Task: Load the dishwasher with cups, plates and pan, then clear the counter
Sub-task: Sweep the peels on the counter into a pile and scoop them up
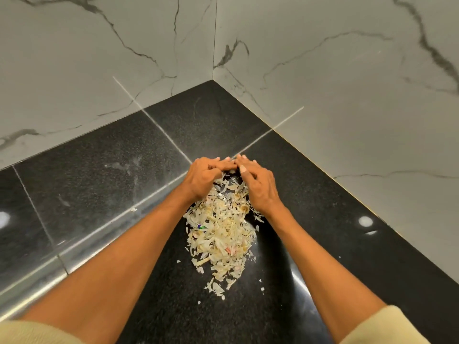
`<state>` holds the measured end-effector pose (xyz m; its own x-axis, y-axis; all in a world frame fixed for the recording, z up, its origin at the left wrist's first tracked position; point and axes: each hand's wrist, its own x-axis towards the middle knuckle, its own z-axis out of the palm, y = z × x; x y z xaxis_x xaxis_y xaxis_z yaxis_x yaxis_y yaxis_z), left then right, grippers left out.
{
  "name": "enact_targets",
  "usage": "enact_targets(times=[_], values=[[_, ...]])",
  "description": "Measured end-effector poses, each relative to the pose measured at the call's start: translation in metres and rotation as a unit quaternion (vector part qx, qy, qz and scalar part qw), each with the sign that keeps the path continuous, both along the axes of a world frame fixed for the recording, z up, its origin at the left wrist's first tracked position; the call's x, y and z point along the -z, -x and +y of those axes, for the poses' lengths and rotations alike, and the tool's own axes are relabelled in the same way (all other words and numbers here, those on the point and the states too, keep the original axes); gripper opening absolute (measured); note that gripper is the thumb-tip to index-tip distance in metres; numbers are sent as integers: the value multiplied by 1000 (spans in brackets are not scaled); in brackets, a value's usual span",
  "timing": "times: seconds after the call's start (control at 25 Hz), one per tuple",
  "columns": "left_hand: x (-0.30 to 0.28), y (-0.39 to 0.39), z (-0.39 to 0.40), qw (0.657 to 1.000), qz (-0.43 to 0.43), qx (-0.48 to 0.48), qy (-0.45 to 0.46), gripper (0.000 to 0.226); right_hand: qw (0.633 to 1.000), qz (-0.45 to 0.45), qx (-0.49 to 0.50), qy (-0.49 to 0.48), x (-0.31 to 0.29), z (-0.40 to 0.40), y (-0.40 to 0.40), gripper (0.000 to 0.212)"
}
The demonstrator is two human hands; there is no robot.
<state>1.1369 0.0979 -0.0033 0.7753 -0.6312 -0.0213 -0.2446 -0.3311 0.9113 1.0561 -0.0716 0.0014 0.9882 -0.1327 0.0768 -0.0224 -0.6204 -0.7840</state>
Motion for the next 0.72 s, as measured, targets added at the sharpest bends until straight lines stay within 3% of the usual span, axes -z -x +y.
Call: enact_targets(times=[0.44, 0.6, 0.72], values=[[-18, 101, 53, 998, 49, -13, 36, 51, 997, -11, 39, -70, -6, 56, 92, 37], [-20, 127, 65, 998, 40, -14, 43, 51, 995, 5, 34, -91, -4, 67, 119, 49], [-18, 143, 71, 997, 42, -32, 51, 52, 994, 8, 35, -103, -5, 73, 133, 46]])
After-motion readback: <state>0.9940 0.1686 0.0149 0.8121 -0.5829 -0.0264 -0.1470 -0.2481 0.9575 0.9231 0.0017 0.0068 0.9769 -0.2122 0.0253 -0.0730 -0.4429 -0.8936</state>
